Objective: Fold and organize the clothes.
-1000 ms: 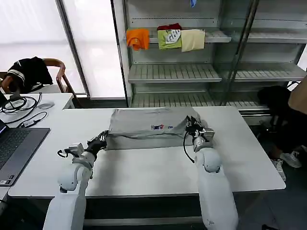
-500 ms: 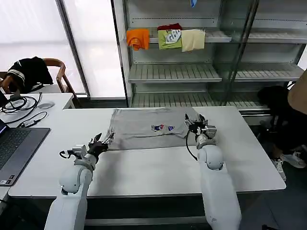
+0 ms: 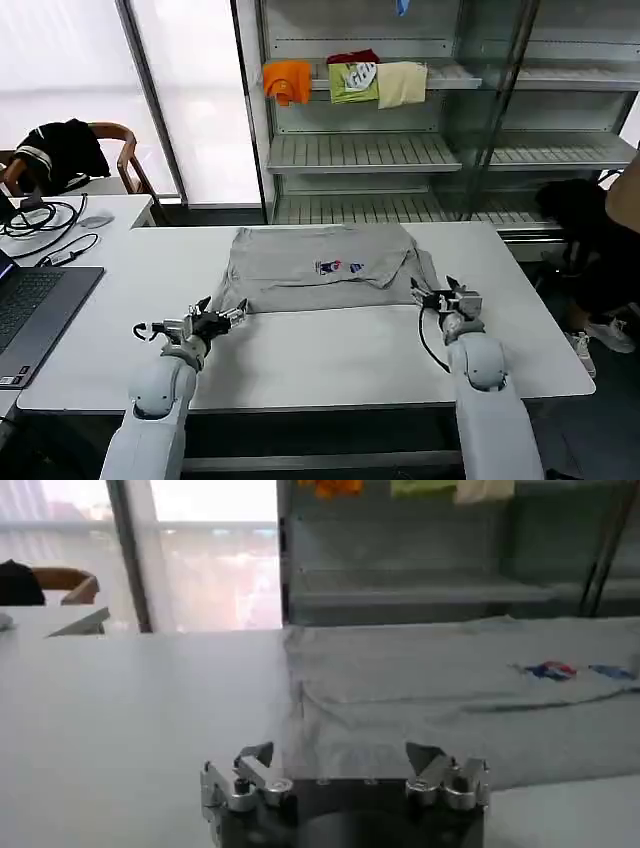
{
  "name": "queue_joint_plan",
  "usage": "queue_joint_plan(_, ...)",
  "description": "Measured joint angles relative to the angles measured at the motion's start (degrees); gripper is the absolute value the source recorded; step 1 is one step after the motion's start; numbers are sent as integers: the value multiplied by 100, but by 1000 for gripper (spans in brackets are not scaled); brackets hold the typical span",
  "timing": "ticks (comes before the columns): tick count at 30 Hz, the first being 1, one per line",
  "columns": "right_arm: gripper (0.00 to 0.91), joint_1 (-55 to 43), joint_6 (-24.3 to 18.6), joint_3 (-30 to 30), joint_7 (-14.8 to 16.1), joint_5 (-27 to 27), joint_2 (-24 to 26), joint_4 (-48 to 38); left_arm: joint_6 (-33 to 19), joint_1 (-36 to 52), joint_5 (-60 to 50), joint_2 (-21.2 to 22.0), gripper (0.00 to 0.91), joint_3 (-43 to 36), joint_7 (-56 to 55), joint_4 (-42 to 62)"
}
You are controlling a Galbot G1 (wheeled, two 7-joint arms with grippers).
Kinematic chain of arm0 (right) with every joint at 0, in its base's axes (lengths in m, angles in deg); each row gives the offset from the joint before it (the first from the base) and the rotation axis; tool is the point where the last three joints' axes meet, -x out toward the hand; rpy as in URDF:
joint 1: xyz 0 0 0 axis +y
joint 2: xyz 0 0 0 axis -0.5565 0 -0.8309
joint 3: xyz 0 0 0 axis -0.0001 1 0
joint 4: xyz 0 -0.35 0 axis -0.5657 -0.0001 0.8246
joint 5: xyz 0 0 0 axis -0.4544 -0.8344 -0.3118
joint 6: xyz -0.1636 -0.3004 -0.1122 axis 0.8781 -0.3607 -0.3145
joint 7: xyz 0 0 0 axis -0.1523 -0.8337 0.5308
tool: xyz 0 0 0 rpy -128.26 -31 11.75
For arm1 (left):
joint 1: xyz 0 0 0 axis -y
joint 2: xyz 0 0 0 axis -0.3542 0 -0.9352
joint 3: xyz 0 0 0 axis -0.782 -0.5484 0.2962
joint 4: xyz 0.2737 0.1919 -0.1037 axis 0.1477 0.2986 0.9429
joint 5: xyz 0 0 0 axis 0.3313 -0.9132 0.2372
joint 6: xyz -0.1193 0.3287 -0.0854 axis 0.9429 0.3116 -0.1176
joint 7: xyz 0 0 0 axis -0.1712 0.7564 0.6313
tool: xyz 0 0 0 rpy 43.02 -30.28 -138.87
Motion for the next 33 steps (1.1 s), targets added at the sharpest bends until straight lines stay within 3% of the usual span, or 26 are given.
queue_joint_plan(1, 0, 35, 6, 1, 18, 5, 14, 17, 8, -6, -23, 5, 494, 0, 1, 0)
queue_joint_plan(2, 0, 66, 16, 3, 27, 14, 26, 34, 16, -11, -48, 5, 373, 0, 2, 0)
queue_joint_plan(3, 0, 88, 25, 3, 37, 27, 31, 48, 23, -20, -65, 4, 40, 1, 5, 0)
queue_joint_plan(4, 0, 105, 34, 2, 47, 42, 34, 62, 30, -28, -74, 4, 10, 2, 11, 0)
queue_joint_plan(24, 0, 233, 176, 23, 87, 461, 70, 274, 84, 7, -116, -13, 0, 20, 51, 54)
queue_joint_plan(33, 0, 583, 232, 111, -109, 785, 109, 695, 90, -136, -114, -97, 0, 34, 102, -125)
